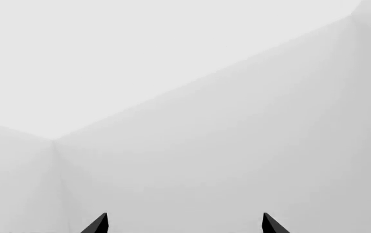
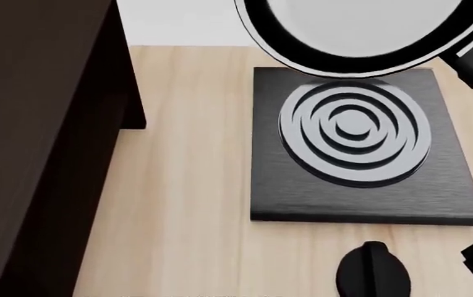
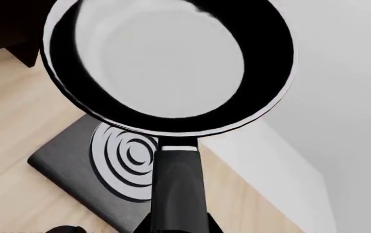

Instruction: Put the frying pan under the cabinet shelf.

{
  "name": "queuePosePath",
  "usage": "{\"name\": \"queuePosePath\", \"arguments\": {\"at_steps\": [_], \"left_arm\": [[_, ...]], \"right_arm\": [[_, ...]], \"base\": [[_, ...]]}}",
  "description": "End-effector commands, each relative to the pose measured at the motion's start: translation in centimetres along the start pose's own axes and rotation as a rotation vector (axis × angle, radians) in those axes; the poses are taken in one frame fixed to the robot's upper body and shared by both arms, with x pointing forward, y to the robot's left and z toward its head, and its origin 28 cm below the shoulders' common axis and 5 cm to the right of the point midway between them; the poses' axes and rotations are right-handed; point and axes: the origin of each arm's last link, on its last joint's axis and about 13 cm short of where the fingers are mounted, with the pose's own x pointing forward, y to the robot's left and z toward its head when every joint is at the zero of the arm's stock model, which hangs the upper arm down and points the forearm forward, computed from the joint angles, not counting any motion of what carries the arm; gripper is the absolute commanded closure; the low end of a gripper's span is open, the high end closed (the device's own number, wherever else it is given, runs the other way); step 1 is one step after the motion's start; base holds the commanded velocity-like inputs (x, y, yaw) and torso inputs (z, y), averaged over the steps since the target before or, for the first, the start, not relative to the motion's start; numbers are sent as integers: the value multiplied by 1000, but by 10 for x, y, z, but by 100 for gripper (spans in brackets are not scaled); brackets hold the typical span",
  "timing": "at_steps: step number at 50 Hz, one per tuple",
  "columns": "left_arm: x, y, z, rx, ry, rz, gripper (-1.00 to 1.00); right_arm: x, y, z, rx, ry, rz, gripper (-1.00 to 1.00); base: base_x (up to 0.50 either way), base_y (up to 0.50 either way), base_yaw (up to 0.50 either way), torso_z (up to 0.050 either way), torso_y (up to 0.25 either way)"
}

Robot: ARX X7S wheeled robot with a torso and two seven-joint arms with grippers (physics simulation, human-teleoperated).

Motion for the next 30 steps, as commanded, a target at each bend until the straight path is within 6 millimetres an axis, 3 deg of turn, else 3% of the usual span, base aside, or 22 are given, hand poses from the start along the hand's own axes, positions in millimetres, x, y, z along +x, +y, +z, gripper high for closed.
{"name": "queuePosePath", "arguments": {"at_steps": [1,30], "left_arm": [[-1,2,3,1,-5,1,-100],[-5,4,9,14,-15,-2,-100]], "right_arm": [[-12,-15,10,-2,-70,-171,100],[-15,-13,10,-7,-69,-161,100]], "base": [[0,0,0,3,-80],[0,0,0,3,-82]]}}
